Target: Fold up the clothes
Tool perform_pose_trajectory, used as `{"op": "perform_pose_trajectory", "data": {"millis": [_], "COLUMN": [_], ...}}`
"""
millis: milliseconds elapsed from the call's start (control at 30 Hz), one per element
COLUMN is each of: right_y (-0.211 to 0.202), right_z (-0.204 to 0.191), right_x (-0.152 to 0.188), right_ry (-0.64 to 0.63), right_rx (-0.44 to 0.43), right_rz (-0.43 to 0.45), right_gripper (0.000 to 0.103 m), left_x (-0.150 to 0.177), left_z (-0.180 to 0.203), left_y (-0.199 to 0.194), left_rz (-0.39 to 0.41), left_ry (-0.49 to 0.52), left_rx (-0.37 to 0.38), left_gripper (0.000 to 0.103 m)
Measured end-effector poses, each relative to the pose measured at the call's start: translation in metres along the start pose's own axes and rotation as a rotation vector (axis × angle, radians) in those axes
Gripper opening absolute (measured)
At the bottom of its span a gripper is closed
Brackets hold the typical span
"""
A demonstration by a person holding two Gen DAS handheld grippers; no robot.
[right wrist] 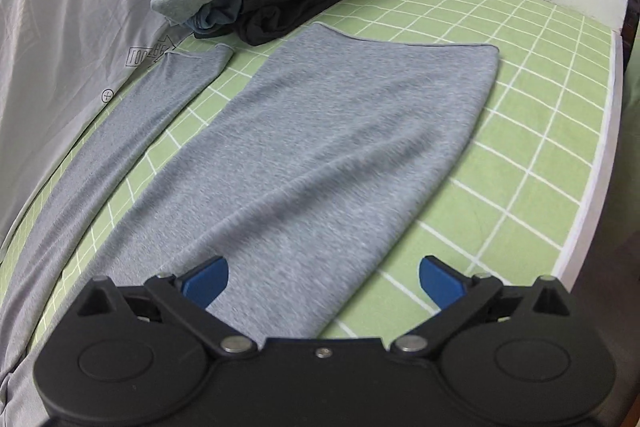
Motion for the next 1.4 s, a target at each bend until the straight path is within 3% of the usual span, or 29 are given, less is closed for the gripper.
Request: {"op": "perform_pose_trajectory", "data": {"millis": [100, 200, 233, 400, 633, 1067, 1100, 1133, 1233, 1400], "right_y": [-0.008, -0.012, -0.013, -0.02, -0.028, -0.04, -0.04, -0.041, -0.041, -0.036], "right_z": [0.008, 0.009, 0.007, -0.003, -0.029, -0.057, -0.058, -0.059, -0.06, -0.067], "right_x": [0.005, 0.009, 0.011, 0.018, 0.035, 0.073, 0.075, 0.077, 0.084, 0.087], "right_ry": [-0.013, -0.024, -0.03, -0.061, -0.104, -0.137, -0.138, -0.139, -0.142, -0.194], "right_rx": [-0.004, -0.01, -0.012, -0.023, -0.04, -0.01, -0.006, -0.001, 0.013, 0.03], "right_rz": [0.0, -0.006, -0.006, -0.007, -0.016, -0.053, -0.056, -0.059, -0.068, -0.076], "right_gripper": [0.103, 0.103, 0.103, 0.103, 0.103, 0.103, 0.103, 0.103, 0.103, 0.103], "left_x": [-0.001, -0.002, -0.002, -0.01, -0.022, -0.028, -0.027, -0.027, -0.028, -0.03], "left_z": [-0.016, -0.028, -0.031, -0.042, -0.045, -0.037, -0.037, -0.038, -0.044, -0.058], "left_y": [-0.003, -0.002, -0.001, 0.0, 0.014, 0.041, 0.041, 0.041, 0.041, 0.028], "left_rz": [0.035, 0.048, 0.054, 0.104, 0.12, 0.076, 0.077, 0.079, 0.077, 0.104], "left_ry": [-0.032, -0.025, -0.03, -0.048, 0.002, 0.034, 0.038, 0.038, 0.023, -0.044], "left_rx": [0.005, 0.006, 0.011, 0.039, 0.064, 0.17, 0.165, 0.16, 0.152, 0.179], "left_gripper": [0.059, 0.033, 0.031, 0.031, 0.032, 0.035, 0.032, 0.02, 0.0, 0.0]}}
Point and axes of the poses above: each gripper's, at about its wrist camera, not at the fingertips, and y roughly the way its jaws point, z to its right, x to its underside, the point moved 8 cm from there along y, roughly the way its jaws point, and after that the axes turned 11 degrees about z, right-handed, at the moved point
